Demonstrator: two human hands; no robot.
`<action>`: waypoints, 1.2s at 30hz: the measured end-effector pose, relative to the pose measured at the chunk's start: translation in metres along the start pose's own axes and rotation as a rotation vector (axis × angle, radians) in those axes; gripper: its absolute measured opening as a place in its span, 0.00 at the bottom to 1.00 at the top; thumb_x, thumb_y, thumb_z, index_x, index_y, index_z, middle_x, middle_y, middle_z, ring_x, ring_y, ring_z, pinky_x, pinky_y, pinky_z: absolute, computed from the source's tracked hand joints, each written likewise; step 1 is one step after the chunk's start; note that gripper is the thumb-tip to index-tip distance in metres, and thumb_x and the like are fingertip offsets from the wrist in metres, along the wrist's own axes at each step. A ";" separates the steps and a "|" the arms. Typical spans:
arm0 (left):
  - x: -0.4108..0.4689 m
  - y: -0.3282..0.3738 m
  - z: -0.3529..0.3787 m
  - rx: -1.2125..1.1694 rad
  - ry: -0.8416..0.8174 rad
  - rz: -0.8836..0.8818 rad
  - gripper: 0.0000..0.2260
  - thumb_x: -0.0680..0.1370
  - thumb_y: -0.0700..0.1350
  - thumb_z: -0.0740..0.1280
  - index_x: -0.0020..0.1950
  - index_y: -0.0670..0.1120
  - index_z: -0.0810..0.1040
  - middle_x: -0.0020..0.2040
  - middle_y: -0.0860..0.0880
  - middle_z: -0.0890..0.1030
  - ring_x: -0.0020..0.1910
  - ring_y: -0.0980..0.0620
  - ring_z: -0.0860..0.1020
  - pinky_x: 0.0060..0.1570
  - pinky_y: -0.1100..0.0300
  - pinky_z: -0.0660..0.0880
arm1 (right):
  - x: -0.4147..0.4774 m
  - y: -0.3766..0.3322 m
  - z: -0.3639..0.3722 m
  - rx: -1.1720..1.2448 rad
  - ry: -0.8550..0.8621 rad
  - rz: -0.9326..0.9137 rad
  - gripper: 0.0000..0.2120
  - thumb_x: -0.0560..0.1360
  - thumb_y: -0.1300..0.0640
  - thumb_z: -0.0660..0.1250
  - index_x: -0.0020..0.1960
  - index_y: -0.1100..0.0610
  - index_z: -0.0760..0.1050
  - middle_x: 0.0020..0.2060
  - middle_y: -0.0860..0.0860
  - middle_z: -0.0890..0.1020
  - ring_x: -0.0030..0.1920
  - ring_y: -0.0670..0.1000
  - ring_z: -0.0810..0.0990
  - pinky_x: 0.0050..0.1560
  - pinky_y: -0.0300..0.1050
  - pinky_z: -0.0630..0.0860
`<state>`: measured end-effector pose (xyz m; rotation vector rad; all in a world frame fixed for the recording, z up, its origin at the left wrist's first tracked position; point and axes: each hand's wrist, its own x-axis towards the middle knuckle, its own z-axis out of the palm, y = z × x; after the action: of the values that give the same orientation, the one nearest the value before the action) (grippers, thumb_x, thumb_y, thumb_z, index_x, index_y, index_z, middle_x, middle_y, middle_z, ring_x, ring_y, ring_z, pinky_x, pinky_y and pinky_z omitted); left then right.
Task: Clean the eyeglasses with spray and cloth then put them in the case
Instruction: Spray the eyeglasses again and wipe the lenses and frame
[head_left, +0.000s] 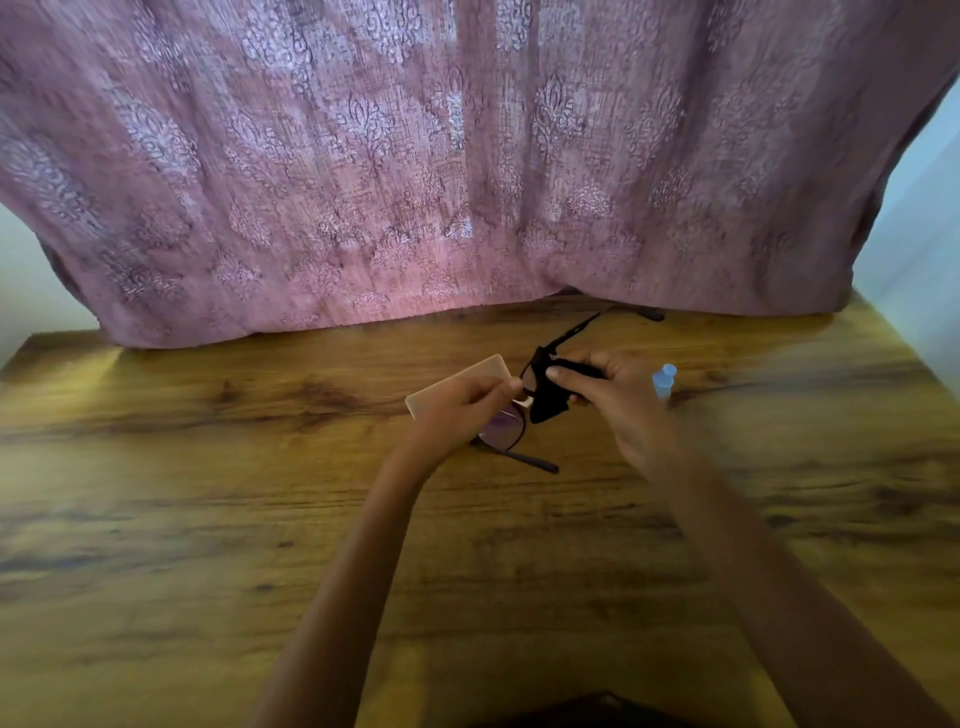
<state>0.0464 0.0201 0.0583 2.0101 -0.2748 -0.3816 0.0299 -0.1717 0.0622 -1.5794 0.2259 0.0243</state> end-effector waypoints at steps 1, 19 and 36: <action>0.002 0.003 0.002 0.039 -0.010 0.013 0.15 0.80 0.54 0.63 0.50 0.45 0.84 0.45 0.45 0.85 0.45 0.47 0.82 0.49 0.53 0.77 | -0.001 -0.001 0.001 0.000 -0.003 -0.004 0.08 0.74 0.62 0.72 0.53 0.60 0.82 0.47 0.53 0.85 0.41 0.42 0.81 0.37 0.31 0.74; 0.004 -0.004 0.006 -0.004 0.025 -0.093 0.13 0.81 0.46 0.62 0.48 0.41 0.84 0.44 0.41 0.85 0.48 0.41 0.82 0.57 0.42 0.76 | -0.004 0.022 0.009 -0.739 0.187 -0.760 0.10 0.72 0.65 0.73 0.52 0.61 0.83 0.42 0.49 0.79 0.38 0.44 0.75 0.41 0.24 0.67; -0.004 0.003 0.000 0.098 0.017 0.016 0.12 0.81 0.45 0.63 0.46 0.41 0.84 0.43 0.38 0.84 0.47 0.36 0.79 0.52 0.40 0.74 | -0.001 0.041 0.010 -0.767 0.012 -0.778 0.17 0.75 0.61 0.58 0.57 0.64 0.81 0.47 0.57 0.80 0.42 0.53 0.80 0.44 0.35 0.70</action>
<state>0.0424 0.0200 0.0610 2.1052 -0.3043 -0.3470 0.0238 -0.1619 0.0220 -2.3347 -0.4560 -0.5619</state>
